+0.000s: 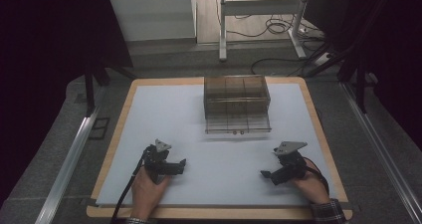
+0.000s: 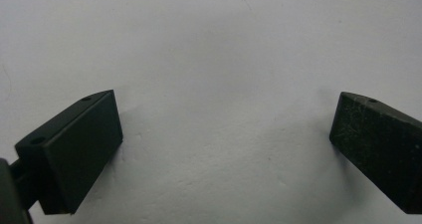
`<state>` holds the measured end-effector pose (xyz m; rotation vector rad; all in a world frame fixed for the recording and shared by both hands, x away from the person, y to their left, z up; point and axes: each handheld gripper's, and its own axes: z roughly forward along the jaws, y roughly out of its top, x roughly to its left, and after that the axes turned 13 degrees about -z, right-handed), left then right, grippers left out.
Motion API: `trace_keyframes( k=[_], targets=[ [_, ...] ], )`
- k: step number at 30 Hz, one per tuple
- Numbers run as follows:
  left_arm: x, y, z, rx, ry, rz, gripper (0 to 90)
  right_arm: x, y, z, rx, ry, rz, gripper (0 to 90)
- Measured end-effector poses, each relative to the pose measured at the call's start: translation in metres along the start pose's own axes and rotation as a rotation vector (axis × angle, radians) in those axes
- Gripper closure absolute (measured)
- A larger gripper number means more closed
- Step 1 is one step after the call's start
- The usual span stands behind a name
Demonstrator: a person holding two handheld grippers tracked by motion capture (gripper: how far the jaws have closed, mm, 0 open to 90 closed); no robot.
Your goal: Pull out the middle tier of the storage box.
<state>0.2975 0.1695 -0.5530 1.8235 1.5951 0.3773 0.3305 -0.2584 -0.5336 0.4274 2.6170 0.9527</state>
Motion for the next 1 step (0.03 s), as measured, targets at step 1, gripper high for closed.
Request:
trace_keyframes(
  k=[1],
  targets=[
    [-0.0001,-0.0002,0.0,0.001,-0.001,0.0,0.0,-0.0002,0.0004,0.0002,0.0,0.0,0.001,0.0]
  ],
)
